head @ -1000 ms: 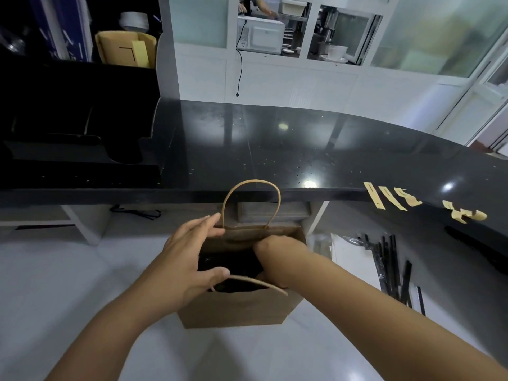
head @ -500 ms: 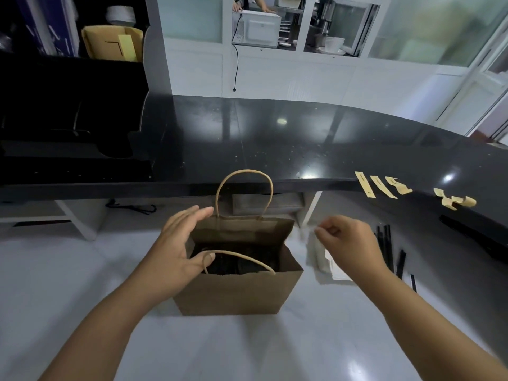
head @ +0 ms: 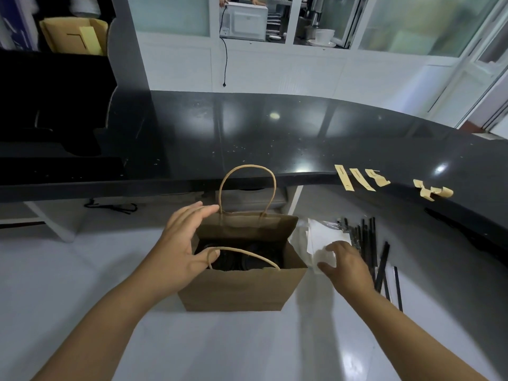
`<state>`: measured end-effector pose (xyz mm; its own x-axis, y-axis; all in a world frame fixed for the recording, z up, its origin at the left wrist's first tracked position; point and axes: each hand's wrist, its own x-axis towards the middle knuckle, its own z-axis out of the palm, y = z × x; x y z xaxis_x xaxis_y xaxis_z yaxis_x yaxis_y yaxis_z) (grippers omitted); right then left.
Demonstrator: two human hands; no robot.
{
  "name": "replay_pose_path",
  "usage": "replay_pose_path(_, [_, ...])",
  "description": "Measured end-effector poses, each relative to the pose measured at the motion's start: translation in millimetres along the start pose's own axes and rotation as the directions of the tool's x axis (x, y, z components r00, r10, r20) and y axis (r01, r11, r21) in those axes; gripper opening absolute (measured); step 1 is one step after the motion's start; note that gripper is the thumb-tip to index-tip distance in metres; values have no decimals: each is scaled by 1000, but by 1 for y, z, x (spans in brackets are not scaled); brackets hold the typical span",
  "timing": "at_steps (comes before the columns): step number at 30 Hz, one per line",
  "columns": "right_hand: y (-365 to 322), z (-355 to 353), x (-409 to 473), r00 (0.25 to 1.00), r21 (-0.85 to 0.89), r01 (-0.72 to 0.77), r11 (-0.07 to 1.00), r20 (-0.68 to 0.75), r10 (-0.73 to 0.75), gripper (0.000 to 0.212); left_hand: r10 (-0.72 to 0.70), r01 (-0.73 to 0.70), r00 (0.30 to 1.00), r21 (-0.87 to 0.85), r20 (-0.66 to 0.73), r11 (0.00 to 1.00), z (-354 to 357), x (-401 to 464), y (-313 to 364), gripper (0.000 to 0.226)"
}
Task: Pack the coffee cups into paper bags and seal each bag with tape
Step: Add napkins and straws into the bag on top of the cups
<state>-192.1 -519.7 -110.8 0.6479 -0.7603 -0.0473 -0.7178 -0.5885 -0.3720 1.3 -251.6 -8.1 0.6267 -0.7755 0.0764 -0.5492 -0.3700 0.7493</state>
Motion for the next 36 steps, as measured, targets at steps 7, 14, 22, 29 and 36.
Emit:
replay_pose_path(7, [0,13,13,996,7,-82,997,35,82,56,-32,32,999,18,1,999,9,4,10,68])
replay_pose_path(14, [0,15,14,992,103,-122,987,8,122,35,-38,27,979,-60,-198,998,9,-4,19,57])
replay_pose_path(22, [13,10,23,968,311,-204,928,-76,239,12,104,-157,911,-101,-399,983,-1,-14,58,44])
replay_pose_path(29, [10,-5,22,864,584,-224,780,-251,436,11,100,-174,918,-164,-384,971,9,-10,69,42])
replay_pose_path(36, [-5,21,28,959,307,-170,936,-167,229,15,57,-135,925,-184,-376,973,14,-9,69,40])
